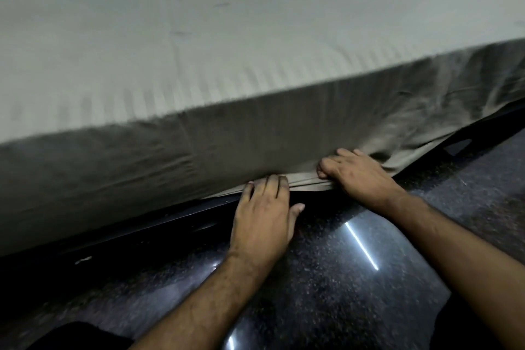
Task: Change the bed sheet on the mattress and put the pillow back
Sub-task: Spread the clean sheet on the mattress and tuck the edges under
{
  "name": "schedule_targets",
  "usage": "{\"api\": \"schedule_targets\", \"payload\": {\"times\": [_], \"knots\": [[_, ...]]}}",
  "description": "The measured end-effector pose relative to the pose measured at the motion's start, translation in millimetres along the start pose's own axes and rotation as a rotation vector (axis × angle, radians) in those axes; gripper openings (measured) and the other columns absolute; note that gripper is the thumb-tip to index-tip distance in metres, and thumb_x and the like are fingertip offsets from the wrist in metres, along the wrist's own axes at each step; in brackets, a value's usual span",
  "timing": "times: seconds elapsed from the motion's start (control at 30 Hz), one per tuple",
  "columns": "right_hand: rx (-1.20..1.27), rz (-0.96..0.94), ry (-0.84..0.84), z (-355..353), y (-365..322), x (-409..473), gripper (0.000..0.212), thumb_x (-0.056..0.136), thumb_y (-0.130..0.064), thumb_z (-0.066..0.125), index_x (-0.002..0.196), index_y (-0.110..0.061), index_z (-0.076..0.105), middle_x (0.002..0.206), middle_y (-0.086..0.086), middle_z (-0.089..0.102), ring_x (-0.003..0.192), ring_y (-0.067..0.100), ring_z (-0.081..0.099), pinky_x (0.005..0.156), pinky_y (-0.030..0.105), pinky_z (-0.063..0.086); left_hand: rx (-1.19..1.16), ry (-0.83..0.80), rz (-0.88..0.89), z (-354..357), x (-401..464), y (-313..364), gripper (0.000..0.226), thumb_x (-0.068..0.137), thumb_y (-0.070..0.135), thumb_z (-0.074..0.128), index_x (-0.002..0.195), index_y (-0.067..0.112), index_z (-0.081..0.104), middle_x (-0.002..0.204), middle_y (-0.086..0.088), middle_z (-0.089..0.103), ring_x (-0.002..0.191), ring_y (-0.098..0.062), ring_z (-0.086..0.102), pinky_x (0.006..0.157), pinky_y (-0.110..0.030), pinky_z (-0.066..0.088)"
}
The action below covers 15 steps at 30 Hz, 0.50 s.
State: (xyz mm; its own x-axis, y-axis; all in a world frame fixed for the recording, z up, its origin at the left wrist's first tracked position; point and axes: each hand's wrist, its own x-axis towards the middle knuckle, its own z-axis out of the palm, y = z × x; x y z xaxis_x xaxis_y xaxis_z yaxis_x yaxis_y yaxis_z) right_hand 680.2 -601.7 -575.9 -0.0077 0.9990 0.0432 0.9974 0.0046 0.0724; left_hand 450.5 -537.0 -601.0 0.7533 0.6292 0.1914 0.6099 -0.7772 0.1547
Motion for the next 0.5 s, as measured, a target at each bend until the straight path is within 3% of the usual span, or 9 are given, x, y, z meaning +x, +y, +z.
{"api": "schedule_targets", "payload": {"times": [0.1,0.2,0.37,0.5], "knots": [[-0.001,0.008,0.059,1,3,2,0.025,0.092,-0.043,0.033,0.088,-0.030,0.054,0.085,-0.010,0.065,0.086,0.013,0.050,0.068,0.030,0.025,-0.123,-0.042,0.004,2,1,-4,0.075,0.096,0.062,0.035,0.146,0.009,0.048,0.145,-0.010,0.053,0.133,-0.028,0.050,0.120,-0.041,0.031],[-0.039,0.003,0.088,0,0,4,0.028,0.093,-0.044,0.033,0.089,-0.028,0.057,0.085,-0.008,0.063,0.086,0.016,0.053,0.067,0.031,0.030,-0.215,-0.072,0.075,6,11,-9,0.077,0.095,0.063,0.034,0.152,0.012,0.041,0.154,-0.008,0.045,0.140,-0.025,0.042,0.122,-0.037,0.025],[-0.083,0.053,0.099,1,11,-3,0.022,0.094,-0.039,0.038,0.089,-0.026,0.055,0.085,-0.001,0.056,0.082,0.024,0.055,0.065,0.040,0.044,-0.219,-0.095,0.191,15,27,-13,0.070,0.097,0.060,0.031,0.155,0.020,0.037,0.160,0.002,0.039,0.143,-0.018,0.038,0.119,-0.034,0.030],[0.103,0.132,0.116,-6,9,-9,0.025,0.098,-0.040,0.039,0.092,-0.022,0.055,0.090,0.001,0.052,0.084,0.026,0.058,0.072,0.044,0.050,-0.262,-0.096,0.208,15,35,-10,0.066,0.094,0.048,0.029,0.152,0.019,0.043,0.157,0.001,0.044,0.140,-0.018,0.043,0.117,-0.034,0.033]]}}
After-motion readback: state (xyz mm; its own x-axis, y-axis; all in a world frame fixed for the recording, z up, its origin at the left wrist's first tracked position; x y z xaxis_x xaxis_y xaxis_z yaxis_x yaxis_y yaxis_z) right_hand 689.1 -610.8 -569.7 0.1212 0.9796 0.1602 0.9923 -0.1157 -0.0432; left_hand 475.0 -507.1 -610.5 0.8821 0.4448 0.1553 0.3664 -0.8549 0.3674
